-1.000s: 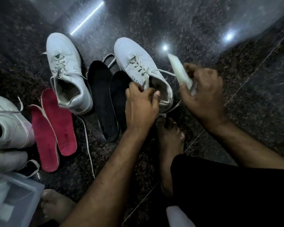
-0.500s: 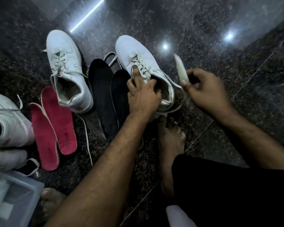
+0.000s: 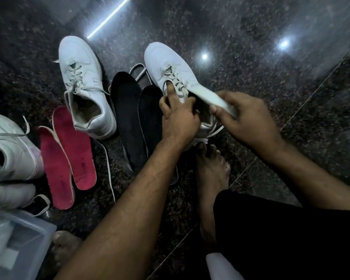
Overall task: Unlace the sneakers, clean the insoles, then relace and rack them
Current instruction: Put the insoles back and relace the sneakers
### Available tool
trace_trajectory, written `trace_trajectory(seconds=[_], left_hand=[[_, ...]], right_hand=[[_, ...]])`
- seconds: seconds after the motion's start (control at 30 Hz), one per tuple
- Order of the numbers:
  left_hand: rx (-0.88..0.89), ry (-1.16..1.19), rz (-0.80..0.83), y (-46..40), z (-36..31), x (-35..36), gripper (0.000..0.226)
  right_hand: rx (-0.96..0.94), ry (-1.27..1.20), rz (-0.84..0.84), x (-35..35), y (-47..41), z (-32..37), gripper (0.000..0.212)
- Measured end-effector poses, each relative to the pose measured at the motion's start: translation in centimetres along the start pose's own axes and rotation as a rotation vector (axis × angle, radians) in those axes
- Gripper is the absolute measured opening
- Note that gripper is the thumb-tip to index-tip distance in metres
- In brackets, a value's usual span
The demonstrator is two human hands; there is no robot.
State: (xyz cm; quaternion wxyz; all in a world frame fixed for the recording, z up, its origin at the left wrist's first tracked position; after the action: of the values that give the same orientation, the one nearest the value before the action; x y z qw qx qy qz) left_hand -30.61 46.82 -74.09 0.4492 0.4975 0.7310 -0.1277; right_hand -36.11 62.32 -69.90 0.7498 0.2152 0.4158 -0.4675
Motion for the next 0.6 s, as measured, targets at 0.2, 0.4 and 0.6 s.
trace_trajectory(seconds=[0.2, 0.4, 0.6], left_hand=[[0.044, 0.228, -0.226, 1.1, 1.4, -0.2, 0.032], [0.054, 0.323, -0.274, 1.8, 1.6, -0.3, 0.046], [0.041, 0.349, -0.251, 1.3, 2.0, -0.4, 0.049]], right_hand=[[-0.025, 0.375, 0.149, 0.2, 1.0, 1.8, 0.048], [-0.159, 0.537, 0.106, 0.1, 0.6, 3.8, 0.053], [-0.242, 0.463, 0.191, 1.8, 0.0, 5.5, 0.022]])
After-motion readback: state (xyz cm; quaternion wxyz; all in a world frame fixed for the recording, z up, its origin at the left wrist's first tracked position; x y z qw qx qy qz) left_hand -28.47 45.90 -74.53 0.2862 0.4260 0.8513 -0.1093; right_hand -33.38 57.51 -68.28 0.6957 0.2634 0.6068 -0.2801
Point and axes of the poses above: each hand's wrist, its own y-axis away from the middle knuckle, its own x-axis out of the palm, z = x × y, the point moved 1 cm from there along -y, towards the middle knuckle, and after that the axes turned 9 degrees about -z, right-handed, at the moved point
